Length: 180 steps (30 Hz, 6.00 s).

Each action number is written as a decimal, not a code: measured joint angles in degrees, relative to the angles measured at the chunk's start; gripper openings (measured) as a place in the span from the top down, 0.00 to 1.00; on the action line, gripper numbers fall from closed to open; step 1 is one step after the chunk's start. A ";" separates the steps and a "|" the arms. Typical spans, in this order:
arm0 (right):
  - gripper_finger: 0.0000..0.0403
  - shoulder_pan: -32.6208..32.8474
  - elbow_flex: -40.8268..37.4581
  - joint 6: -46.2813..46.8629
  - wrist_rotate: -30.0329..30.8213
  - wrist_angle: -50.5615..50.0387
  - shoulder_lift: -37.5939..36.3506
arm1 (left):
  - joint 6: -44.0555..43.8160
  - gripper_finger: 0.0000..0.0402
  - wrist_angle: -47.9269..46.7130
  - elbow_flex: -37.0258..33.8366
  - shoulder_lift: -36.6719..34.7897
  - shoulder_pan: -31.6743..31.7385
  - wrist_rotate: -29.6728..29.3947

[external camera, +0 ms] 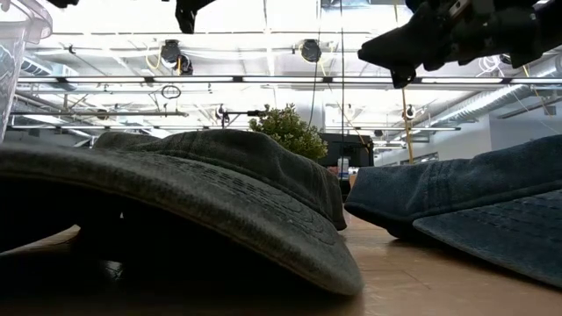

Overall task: Pick & Place hat
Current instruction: Put the blue cap into the transparent bin

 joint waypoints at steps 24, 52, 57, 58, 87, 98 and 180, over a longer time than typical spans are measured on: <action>0.84 -2.95 0.00 -0.97 -0.39 2.77 0.00 | 1.55 0.66 -0.74 0.00 0.00 -0.30 -0.11; 0.84 -3.97 0.00 -1.16 -0.45 4.74 0.00 | 1.25 0.66 -0.65 0.10 -0.02 -4.67 0.01; 0.84 -4.54 0.79 -0.73 -0.42 3.93 -0.02 | 3.96 0.66 -0.94 0.39 -0.02 -6.38 -0.09; 0.84 -4.53 0.85 -0.72 -0.44 2.92 -0.02 | 4.60 0.66 -1.09 0.92 0.00 -6.46 -0.44; 0.84 9.56 13.68 -4.91 7.95 -13.88 5.44 | 4.23 0.66 -17.66 7.78 -0.04 -11.03 -13.49; 0.84 13.97 25.22 0.49 5.81 -26.39 17.53 | 8.16 0.66 -22.29 7.82 -1.66 -11.53 -13.41; 0.99 32.68 32.78 35.03 4.17 -61.16 33.20 | -4.60 0.66 -15.04 7.76 0.66 -22.83 -9.56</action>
